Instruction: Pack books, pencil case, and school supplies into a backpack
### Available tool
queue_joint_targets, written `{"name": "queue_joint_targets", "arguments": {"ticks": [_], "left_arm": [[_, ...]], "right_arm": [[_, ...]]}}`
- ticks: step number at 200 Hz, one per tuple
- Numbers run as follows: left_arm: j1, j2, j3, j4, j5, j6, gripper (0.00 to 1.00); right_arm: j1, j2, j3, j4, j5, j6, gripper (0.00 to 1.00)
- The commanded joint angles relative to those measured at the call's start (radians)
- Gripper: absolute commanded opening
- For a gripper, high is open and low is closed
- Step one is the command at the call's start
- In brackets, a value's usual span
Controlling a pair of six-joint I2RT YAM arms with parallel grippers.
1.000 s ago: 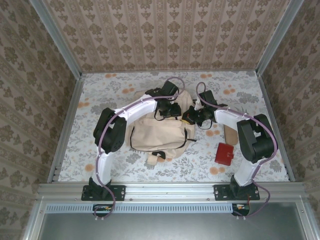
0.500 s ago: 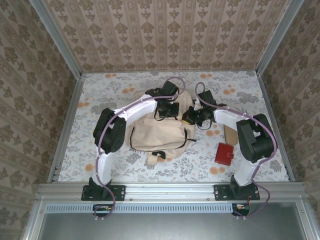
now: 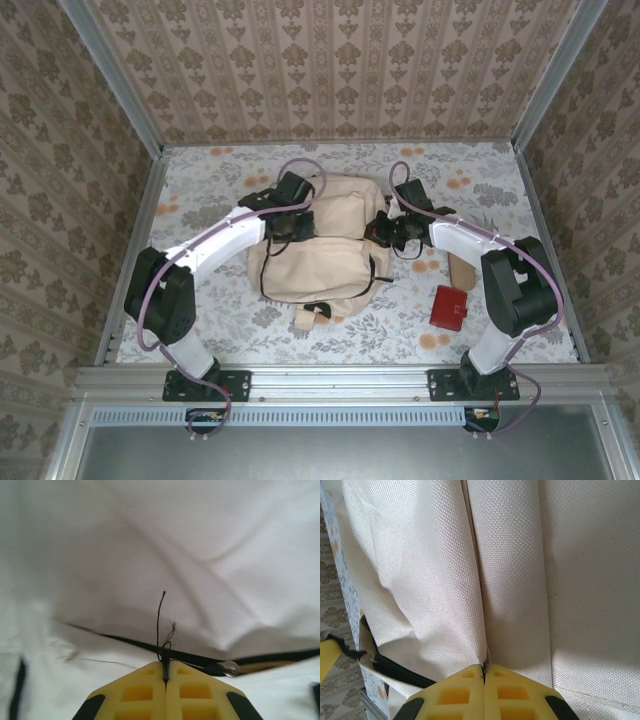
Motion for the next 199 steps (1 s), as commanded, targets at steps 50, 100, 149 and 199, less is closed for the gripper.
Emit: {"name": "queue_joint_targets", "arguments": {"ticks": [50,100,149,199], "left_arm": [[0.237,-0.031,-0.125,0.028,-0.095,0.023,0.0],[0.295,-0.089,-0.177,0.023,-0.077,0.015,0.0],[0.282,-0.232,-0.285,0.0,0.013,0.001,0.0],[0.283,-0.333,-0.282,-0.054,0.03,0.024,0.6]], "right_arm": [[-0.002,0.012,0.065,-0.116,0.099,-0.052,0.01],[0.029,0.01,0.148,-0.22,0.1,-0.149,0.25],[-0.035,-0.173,0.102,-0.385,0.394,-0.222,0.81],[-0.215,-0.232,-0.009,-0.541,0.77,-0.24,1.0]]}}
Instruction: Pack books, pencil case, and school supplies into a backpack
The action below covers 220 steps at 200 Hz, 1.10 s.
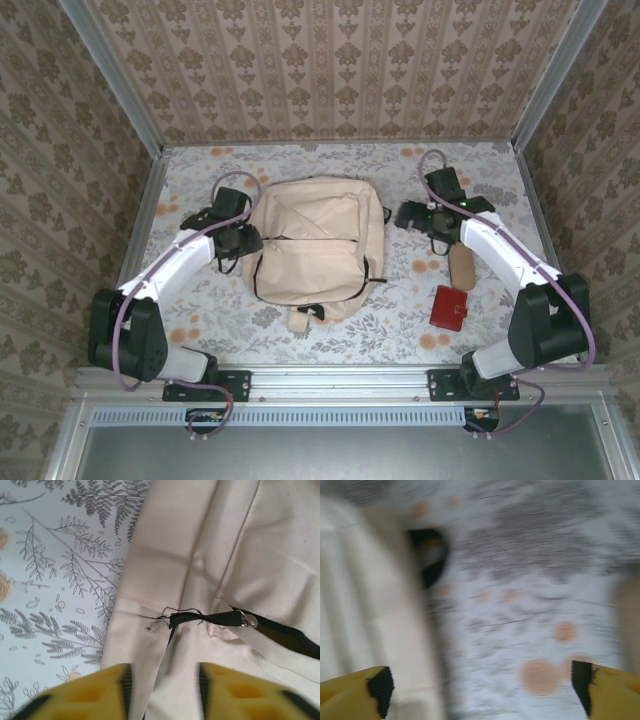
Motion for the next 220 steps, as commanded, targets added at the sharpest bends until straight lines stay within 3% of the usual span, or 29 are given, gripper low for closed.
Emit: {"name": "queue_joint_targets", "arguments": {"ticks": [1,17,35,74,116,139,194,220], "left_arm": [[0.004,-0.052,0.009,-0.054,0.011,0.02,0.61],[0.01,-0.069,0.021,-0.05,0.024,0.03,0.72],[0.015,-0.081,0.035,-0.046,0.035,0.045,0.77],[0.022,-0.099,0.038,-0.031,0.089,0.086,0.84],[0.025,-0.118,0.024,-0.011,0.114,0.104,0.94],[0.026,-0.112,0.027,-0.001,0.127,0.119,0.96],[0.01,-0.086,0.07,-0.006,0.155,0.167,0.98],[-0.03,-0.061,0.108,0.001,0.165,0.233,0.99]], "right_arm": [[-0.075,-0.008,-0.066,-0.144,0.235,-0.023,1.0],[-0.128,-0.003,-0.088,-0.158,0.253,-0.025,1.0],[-0.151,0.009,-0.111,-0.155,0.264,-0.025,1.0],[-0.187,0.099,-0.146,-0.106,0.054,-0.082,1.0],[-0.187,0.136,-0.184,-0.085,0.002,-0.111,0.99],[-0.187,0.159,-0.181,-0.078,-0.014,-0.122,0.91],[-0.184,0.171,-0.151,-0.067,0.016,-0.1,0.62],[-0.166,0.13,-0.133,-0.084,0.031,-0.097,0.56]]}}
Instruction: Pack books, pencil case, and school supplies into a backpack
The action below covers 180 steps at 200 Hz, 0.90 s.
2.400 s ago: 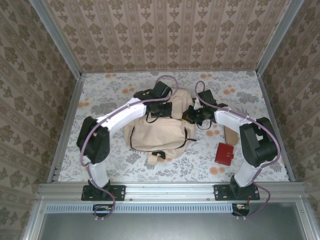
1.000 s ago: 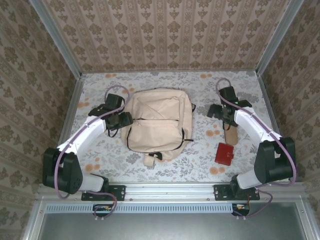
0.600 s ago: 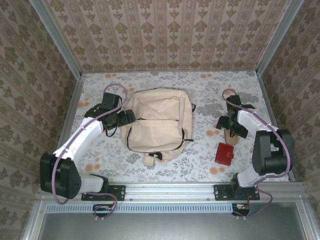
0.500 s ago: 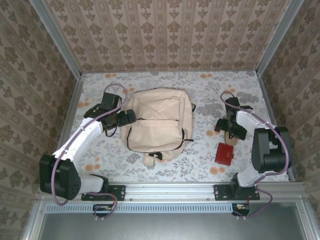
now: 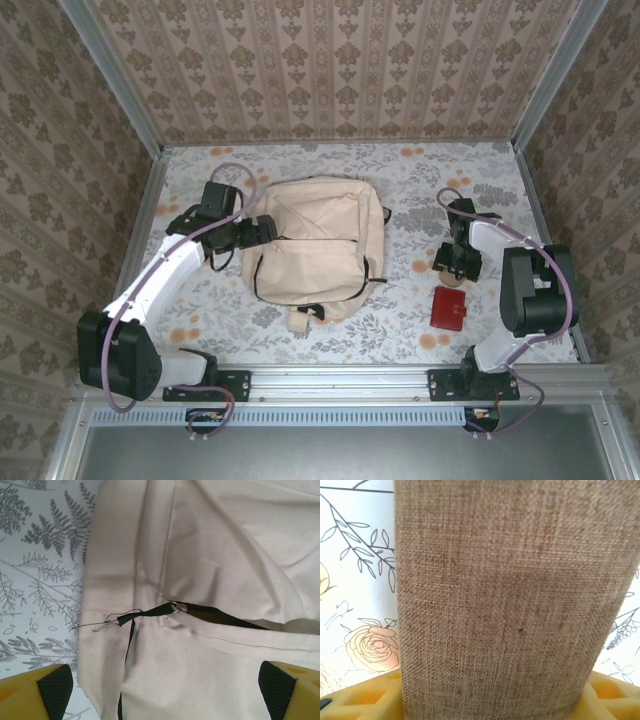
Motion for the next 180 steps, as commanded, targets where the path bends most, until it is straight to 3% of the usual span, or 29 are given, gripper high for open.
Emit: {"name": "queue_joint_targets", "arguments": {"ticks": [1,45,62,107,180], "left_arm": [[-0.039,0.026,0.061,0.006,0.027,0.088,0.99],[-0.194,0.205,0.237,-0.073,-0.051,0.31,0.99],[-0.234,0.303,0.33,-0.126,-0.093,0.34,0.97],[-0.244,0.509,0.506,-0.194,-0.064,0.119,0.7],[-0.237,0.615,0.533,-0.1,0.033,-0.069,0.55]], "right_arm": [[0.019,-0.049,0.037,-0.011,0.014,0.006,0.56],[0.076,-0.167,0.069,-0.041,-0.047,0.008,0.56],[0.1,-0.204,0.072,-0.046,-0.085,0.013,0.56],[0.196,-0.243,0.074,-0.06,-0.114,0.03,0.56],[0.265,-0.277,0.086,-0.045,-0.138,0.04,0.56]]}}
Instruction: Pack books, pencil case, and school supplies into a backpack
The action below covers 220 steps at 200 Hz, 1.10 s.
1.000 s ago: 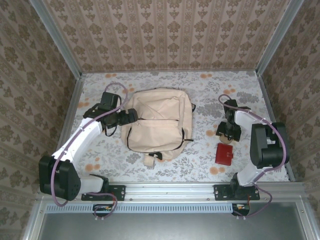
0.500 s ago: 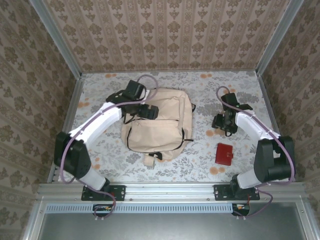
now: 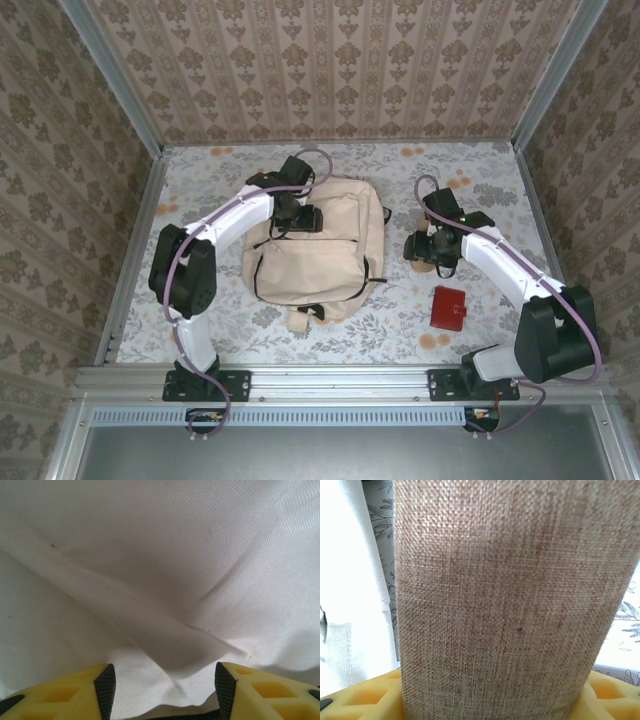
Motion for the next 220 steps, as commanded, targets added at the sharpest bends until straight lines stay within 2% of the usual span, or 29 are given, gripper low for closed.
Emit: {"name": "queue_joint_targets", "arguments": {"ticks": [1,34,44,62,98,124,139,173,209,220], "left_arm": [[0.004,0.03,0.04,0.028,0.037,-0.086,0.54],[0.002,0.077,0.065,0.029,0.071,-0.12,0.53],[0.001,0.086,0.07,0.037,0.086,-0.122,0.5],[-0.003,0.097,0.077,0.046,0.102,-0.129,0.41],[-0.003,0.031,0.045,0.108,0.096,-0.171,0.09],[0.0,-0.046,0.018,0.134,0.076,-0.195,0.0],[0.003,-0.093,-0.009,0.159,0.077,-0.214,0.0],[0.013,-0.176,-0.056,0.213,0.1,-0.255,0.0],[0.014,-0.197,-0.057,0.23,0.117,-0.261,0.0],[0.015,-0.193,-0.052,0.23,0.123,-0.26,0.0]], "right_arm": [[0.019,-0.025,0.029,-0.006,-0.025,0.016,0.56],[0.033,-0.029,0.026,0.01,-0.032,0.027,0.56],[0.037,-0.028,0.026,0.012,-0.034,0.03,0.56],[0.044,-0.03,0.029,0.013,-0.035,0.034,0.56],[0.055,-0.079,0.019,0.034,-0.052,0.042,0.55],[0.075,-0.123,0.019,0.048,-0.089,0.034,0.54],[0.106,-0.135,0.025,0.053,-0.121,0.012,0.54],[0.242,-0.106,0.048,0.087,-0.218,-0.027,0.54],[0.389,-0.006,0.122,0.105,-0.243,-0.051,0.54],[0.426,0.065,0.155,0.1,-0.24,-0.058,0.54]]}}
